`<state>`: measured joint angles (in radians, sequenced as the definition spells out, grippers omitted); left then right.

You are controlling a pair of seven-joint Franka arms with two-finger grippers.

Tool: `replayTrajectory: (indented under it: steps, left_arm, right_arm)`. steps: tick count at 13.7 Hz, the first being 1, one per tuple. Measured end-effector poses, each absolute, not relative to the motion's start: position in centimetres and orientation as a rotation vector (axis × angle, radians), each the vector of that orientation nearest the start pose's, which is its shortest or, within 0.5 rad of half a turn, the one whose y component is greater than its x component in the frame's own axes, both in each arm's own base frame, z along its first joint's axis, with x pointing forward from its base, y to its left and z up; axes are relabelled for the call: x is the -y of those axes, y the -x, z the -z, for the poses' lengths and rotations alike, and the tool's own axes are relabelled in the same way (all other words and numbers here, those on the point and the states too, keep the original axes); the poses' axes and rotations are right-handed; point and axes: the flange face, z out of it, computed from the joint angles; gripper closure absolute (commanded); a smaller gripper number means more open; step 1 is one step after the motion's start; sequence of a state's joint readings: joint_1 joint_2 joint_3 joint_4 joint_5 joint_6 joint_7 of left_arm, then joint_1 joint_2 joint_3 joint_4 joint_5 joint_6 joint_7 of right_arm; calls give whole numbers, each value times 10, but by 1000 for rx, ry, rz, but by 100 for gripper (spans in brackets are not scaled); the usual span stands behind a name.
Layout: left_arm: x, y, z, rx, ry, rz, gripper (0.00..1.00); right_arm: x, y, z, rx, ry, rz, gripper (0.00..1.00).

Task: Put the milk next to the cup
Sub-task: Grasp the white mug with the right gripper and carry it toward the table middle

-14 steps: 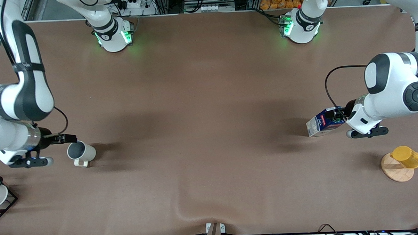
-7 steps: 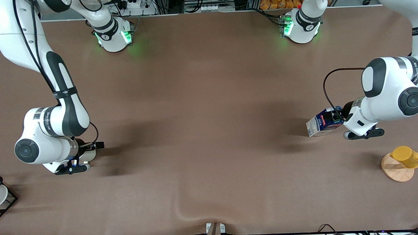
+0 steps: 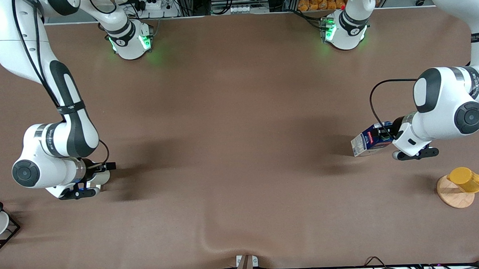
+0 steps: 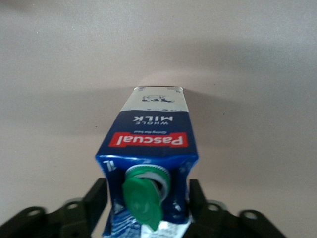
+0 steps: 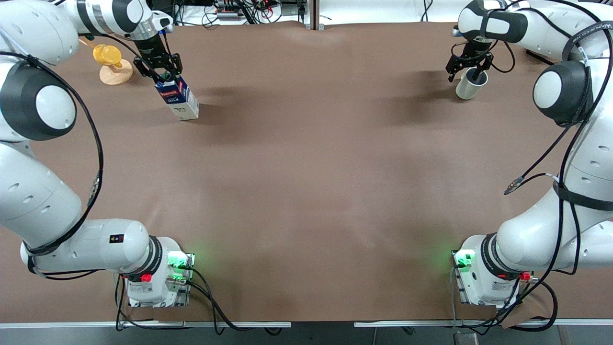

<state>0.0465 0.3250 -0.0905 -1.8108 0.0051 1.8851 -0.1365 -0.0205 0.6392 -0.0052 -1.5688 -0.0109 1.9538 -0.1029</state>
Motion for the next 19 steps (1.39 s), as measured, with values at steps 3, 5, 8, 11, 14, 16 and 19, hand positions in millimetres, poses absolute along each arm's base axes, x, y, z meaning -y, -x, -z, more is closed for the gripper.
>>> replayTrajectory:
  steps: [3,5,8,11,14,16,19]
  left_arm:
    - [24,-606,-346,141,3117,-389,48]
    - [25,-607,-347,138,3117,-388,48]
    - [28,-608,-352,131,3121,-370,48]
    - [44,-610,-367,139,3124,-339,48]
    - [69,-611,-389,177,3121,-332,48]
    - [79,-613,-407,179,3123,-326,48]
    - [85,-615,-423,166,3129,-306,49]
  right_arm:
    - [34,-669,-238,179,3099,-390,100]
    - [37,-668,-233,181,3092,-387,100]
    - [38,-670,-232,186,3090,-370,100]
    - [34,-674,-237,409,3059,-330,100]
    - [3,-686,-252,815,2965,-252,100]
    - [-48,-696,-271,1049,2889,-176,100]
    - [-154,-691,-290,1320,2787,-115,100]
